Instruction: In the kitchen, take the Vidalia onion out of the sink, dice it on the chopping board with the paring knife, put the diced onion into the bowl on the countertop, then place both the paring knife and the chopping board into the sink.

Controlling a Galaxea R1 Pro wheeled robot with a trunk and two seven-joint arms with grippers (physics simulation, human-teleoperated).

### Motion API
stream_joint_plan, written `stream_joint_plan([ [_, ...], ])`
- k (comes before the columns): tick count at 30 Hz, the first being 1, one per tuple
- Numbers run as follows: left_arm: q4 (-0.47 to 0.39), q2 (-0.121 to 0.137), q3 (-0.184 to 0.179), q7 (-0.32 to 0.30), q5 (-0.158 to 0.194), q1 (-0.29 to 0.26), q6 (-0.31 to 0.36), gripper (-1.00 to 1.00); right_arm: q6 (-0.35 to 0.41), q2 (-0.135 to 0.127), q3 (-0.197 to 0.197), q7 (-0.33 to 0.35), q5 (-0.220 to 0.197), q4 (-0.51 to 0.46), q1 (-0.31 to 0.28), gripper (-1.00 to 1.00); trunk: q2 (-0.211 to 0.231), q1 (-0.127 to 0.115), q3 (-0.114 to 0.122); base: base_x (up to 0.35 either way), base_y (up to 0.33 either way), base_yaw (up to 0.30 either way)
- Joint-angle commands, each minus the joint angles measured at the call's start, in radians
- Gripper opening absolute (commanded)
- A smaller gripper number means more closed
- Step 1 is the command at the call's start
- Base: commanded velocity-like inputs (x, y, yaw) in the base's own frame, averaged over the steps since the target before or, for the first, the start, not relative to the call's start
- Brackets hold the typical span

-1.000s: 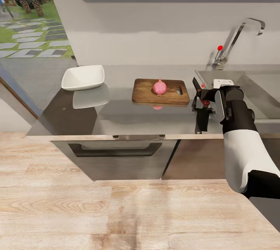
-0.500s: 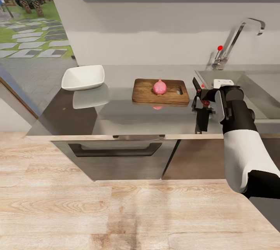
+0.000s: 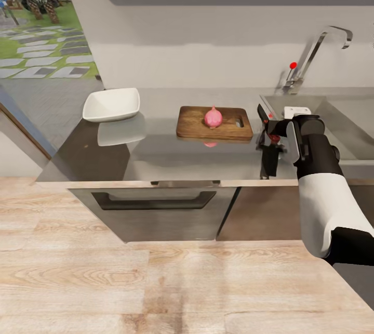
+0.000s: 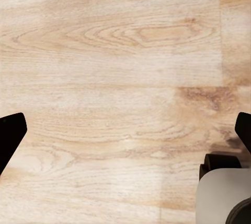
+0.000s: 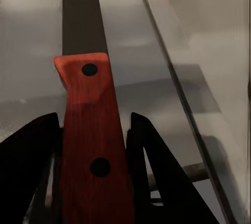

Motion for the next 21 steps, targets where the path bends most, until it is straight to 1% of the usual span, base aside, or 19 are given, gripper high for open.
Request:
stream_joint_plan([
  [1, 0.0, 0.0, -0.004, 0.001, 0.004, 0.0, -0.003, 1.0, 0.005, 0.0, 0.0, 0.003, 0.008, -0.001, -0.001, -1.0, 0.0, 0.0, 0.001, 0.0, 0.0, 0.0],
  [21, 0.0, 0.0, -0.004, 0.001, 0.004, -0.001, -0.003, 1.0, 0.005, 0.0, 0.0, 0.003, 0.008, -0.013, -0.001, -1.0, 0.0, 0.0, 0.032, 0.0, 0.0, 0.0],
])
